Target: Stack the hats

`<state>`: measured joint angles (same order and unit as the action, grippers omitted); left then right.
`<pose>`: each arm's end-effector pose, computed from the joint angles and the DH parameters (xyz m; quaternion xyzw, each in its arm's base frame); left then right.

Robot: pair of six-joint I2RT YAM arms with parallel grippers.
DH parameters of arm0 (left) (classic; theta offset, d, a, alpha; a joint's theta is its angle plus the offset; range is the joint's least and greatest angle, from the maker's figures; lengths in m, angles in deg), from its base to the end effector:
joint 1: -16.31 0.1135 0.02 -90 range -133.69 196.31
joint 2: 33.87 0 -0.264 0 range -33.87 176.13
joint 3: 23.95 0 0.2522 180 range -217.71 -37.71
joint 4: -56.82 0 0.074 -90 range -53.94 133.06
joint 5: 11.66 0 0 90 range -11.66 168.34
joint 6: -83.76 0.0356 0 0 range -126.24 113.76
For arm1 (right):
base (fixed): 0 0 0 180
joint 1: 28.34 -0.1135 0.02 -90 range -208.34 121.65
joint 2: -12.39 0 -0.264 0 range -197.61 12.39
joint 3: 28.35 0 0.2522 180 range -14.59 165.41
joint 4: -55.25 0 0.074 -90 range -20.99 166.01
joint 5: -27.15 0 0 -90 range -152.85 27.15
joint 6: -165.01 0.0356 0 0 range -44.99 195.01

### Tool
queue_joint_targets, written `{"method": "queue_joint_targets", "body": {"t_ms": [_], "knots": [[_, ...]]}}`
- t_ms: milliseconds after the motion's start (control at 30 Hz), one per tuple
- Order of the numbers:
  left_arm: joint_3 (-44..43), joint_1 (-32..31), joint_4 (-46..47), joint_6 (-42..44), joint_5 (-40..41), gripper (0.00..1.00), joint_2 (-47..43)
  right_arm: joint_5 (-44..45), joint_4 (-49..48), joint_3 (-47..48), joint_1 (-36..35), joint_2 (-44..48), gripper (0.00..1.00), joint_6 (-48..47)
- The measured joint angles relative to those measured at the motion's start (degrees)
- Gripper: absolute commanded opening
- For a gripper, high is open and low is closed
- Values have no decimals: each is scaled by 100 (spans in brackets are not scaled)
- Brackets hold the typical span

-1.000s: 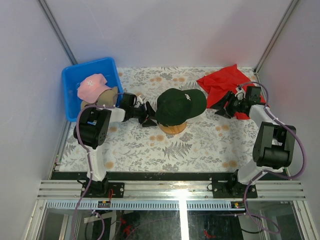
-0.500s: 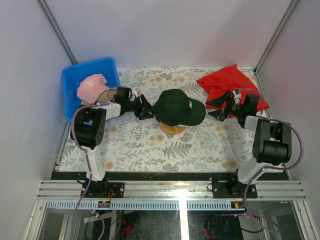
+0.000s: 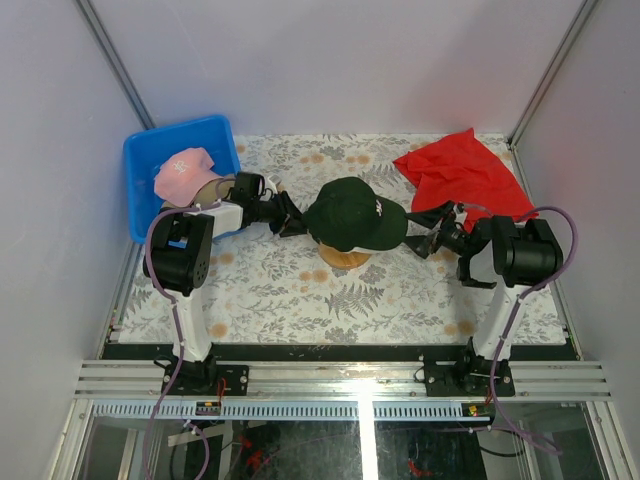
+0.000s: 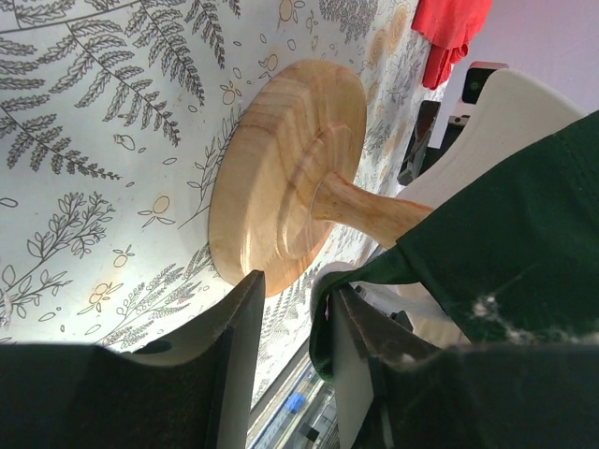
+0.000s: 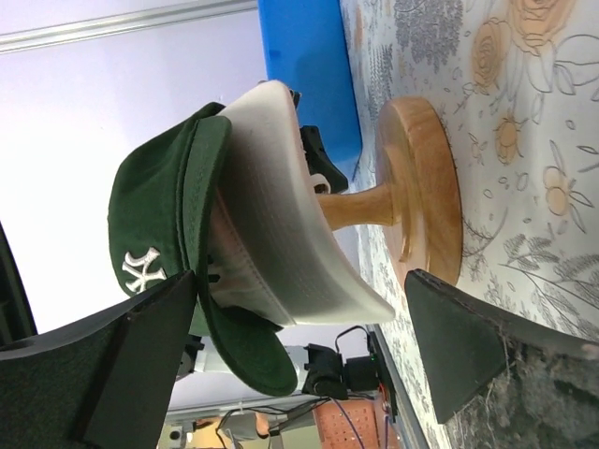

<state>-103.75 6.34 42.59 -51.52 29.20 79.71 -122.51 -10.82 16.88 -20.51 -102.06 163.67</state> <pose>0.3896 -0.0958 0.1429 -0.1156 0.8543 -0.4950 0.1087 0.3119 -0.0119 0.1130 0.2423 0.6747 0.6617 0.2198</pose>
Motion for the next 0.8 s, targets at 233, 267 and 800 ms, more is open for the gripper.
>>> {"method": "queue_joint_targets", "body": {"t_ms": [233, 267, 800], "knots": [[-48, 0, -103, 31, 2, 31, 13, 223, -778, 61, -352, -192, 99, 413], [-48, 0, -111, 39, 2, 31, 15, 234, -820, 96, -382, -190, 99, 420], [-155, -2, -221, 87, 4, 31, 122, 162, -1045, 332, -466, -190, 18, 723]]}}
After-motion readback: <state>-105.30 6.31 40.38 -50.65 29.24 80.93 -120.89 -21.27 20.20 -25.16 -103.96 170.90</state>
